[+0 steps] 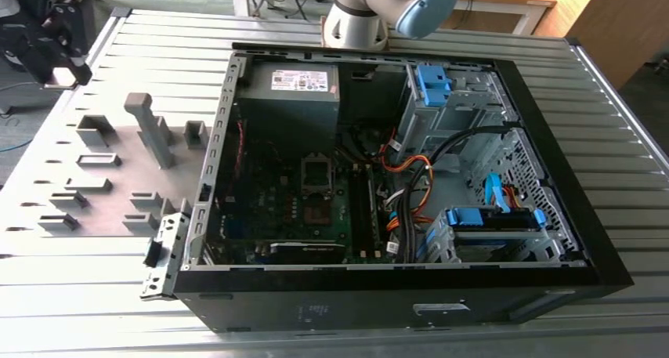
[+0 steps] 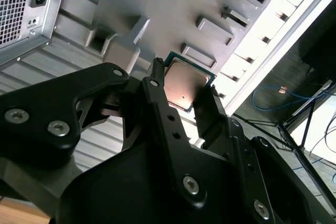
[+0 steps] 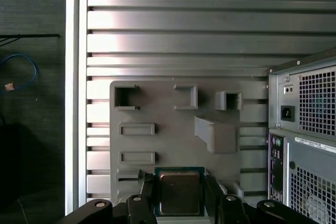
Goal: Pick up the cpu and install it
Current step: 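Pick up the cpu and move it towards the insertion slot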
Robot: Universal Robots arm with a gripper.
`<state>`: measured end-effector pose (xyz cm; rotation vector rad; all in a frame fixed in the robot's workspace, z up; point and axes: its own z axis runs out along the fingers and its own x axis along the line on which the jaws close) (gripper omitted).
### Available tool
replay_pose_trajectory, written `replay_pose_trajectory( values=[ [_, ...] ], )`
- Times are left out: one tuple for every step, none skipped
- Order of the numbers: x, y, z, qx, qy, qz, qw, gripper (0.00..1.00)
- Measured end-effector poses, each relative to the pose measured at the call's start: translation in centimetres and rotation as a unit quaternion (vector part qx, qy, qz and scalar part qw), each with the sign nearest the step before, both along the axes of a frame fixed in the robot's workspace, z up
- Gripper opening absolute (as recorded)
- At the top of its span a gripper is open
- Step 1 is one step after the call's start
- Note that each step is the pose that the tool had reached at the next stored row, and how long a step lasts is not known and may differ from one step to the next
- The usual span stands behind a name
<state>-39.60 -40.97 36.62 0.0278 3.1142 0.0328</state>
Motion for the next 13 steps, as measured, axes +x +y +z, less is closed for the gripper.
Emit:
replay_pose_trajectory(
  values=[
    [0.21, 0.00, 0.00, 0.0000, 0.0000, 0.000, 1.00000, 0.47],
    [0.45, 0.00, 0.00, 0.0000, 0.0000, 0.000, 1.00000, 0.47],
    [0.70, 0.00, 0.01, 0.0000, 0.0001, 0.000, 1.00000, 0.47],
    [0.97, 0.00, 0.00, 0.0000, 0.0000, 0.000, 1.00000, 0.47],
    [1.23, 0.00, -0.01, 0.0000, -0.0001, 0.000, 1.00000, 0.47],
    [1.48, 0.00, 0.00, 0.0000, 0.0000, 0.000, 1.00000, 0.47],
    [1.72, 0.00, 0.00, 0.0000, 0.0000, 0.000, 1.00000, 0.47],
    [1.98, 0.00, 0.00, 0.0000, 0.0000, 0.000, 1.00000, 0.47],
    [2.24, 0.00, 0.01, 0.0000, 0.0001, 0.000, 1.00000, 0.47],
    [2.51, 0.00, 0.00, 0.0000, 0.0000, 0.000, 1.00000, 0.47],
    [2.79, 0.00, 0.00, 0.0000, 0.0000, 0.000, 1.00000, 0.47],
    [3.08, 0.00, -0.01, 0.0000, 0.0000, 0.000, 1.00000, 0.47],
    [3.38, 0.00, -0.01, 0.0000, 0.0000, 0.000, 1.00000, 0.47]
  ],
)
